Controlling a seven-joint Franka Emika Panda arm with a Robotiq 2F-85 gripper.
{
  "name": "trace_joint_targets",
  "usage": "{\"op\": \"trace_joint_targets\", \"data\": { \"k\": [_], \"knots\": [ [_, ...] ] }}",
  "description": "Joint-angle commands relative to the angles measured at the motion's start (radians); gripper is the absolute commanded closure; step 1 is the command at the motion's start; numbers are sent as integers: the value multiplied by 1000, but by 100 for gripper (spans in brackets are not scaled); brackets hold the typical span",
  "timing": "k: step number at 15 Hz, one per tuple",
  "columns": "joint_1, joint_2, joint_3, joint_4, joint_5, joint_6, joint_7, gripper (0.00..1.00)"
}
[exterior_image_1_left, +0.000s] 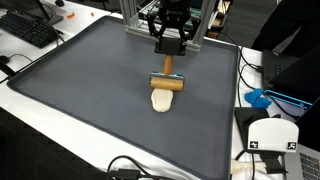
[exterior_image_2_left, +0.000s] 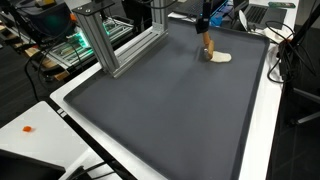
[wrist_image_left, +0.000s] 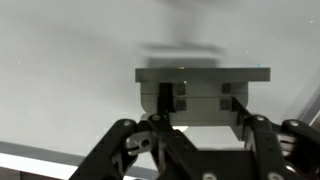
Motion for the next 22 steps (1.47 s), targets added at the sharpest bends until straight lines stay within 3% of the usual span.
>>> {"op": "trace_joint_targets", "data": {
  "k": [1,15,22],
  "knots": [
    [-7,-26,-15,-24,14,-3,60,65],
    [29,50,-59,-15,-32,155,412,65],
    [58,77,-90,-4,-61,218,483,65]
  ]
}}
